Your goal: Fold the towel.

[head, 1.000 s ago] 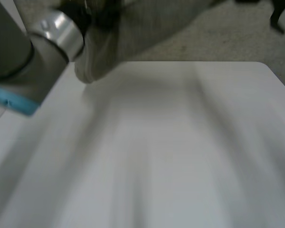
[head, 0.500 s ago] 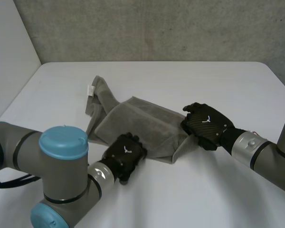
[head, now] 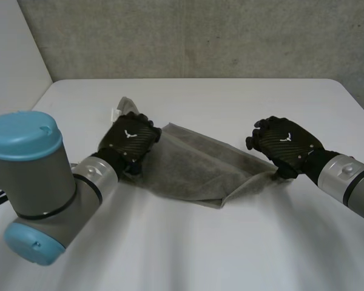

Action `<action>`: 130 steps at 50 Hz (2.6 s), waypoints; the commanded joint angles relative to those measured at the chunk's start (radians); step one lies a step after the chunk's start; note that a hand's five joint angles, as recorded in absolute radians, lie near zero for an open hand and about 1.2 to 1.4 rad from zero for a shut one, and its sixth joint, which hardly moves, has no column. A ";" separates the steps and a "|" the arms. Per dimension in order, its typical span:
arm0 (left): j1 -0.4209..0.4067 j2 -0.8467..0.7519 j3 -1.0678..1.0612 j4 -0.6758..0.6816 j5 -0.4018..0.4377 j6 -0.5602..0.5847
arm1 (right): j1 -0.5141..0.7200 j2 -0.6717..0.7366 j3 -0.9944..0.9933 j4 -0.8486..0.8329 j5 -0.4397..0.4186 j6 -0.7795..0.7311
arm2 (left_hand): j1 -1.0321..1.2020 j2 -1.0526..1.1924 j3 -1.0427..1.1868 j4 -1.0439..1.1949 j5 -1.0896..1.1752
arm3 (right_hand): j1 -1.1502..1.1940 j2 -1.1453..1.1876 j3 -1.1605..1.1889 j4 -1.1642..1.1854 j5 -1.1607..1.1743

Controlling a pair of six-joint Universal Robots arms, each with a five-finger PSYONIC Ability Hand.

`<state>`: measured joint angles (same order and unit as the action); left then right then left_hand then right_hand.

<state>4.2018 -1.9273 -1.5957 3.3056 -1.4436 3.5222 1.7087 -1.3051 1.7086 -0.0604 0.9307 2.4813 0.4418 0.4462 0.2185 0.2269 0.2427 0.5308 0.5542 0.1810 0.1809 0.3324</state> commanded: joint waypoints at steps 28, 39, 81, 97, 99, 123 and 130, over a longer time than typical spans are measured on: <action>0.196 -0.228 0.146 -0.077 -0.030 -0.058 | 0.368 0.457 -0.535 0.180 0.149 0.309 | -0.170 -0.174 -0.044 -0.052 -0.145 | -0.035 -0.058 -0.006 -0.006 -0.011; 0.225 -0.234 0.145 -0.077 -0.136 -0.095 | 0.402 0.567 -0.621 0.151 0.224 0.303 | -0.170 -0.174 -0.044 -0.052 -0.145 | 0.261 0.238 -0.006 -0.006 0.285; 0.186 -0.208 0.118 -0.070 -0.136 -0.141 | 0.161 0.598 -0.804 -0.012 0.396 0.324 | -0.172 -0.177 -0.044 -0.052 -0.148 | -0.356 -0.380 -0.006 -0.006 -0.332; 0.087 -0.114 0.051 -0.070 -0.127 -0.143 | 0.149 0.218 -0.362 -0.015 0.257 0.321 | -0.158 -0.162 -0.044 -0.052 -0.133 | -0.356 -0.380 -0.006 -0.006 -0.332; 0.067 -0.104 0.048 -0.069 -0.127 -0.143 | 0.146 0.181 -0.313 -0.016 0.232 0.320 | -0.158 -0.162 -0.044 -0.052 -0.133 | -0.356 -0.380 -0.006 -0.006 -0.332; -0.167 -0.303 0.278 -0.064 -0.198 -0.445 | 0.080 0.296 -0.152 -0.154 0.114 0.142 | -0.140 -0.145 -0.044 -0.052 -0.116 | -0.123 -0.147 -0.006 -0.006 -0.099; -0.195 -0.378 0.332 -0.060 -0.204 -0.483 | 0.123 0.359 -0.213 -0.184 0.126 0.143 | -0.123 -0.127 -0.044 -0.052 -0.098 | 0.003 -0.020 -0.006 -0.006 0.027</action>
<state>4.0237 -2.2497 -1.3024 3.2415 -1.6395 3.0657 1.7958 -0.9913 1.5451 -0.2237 1.0465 2.6218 0.3264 0.3145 0.2185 0.2269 0.1258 0.4553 0.4646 0.1809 0.1810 0.3100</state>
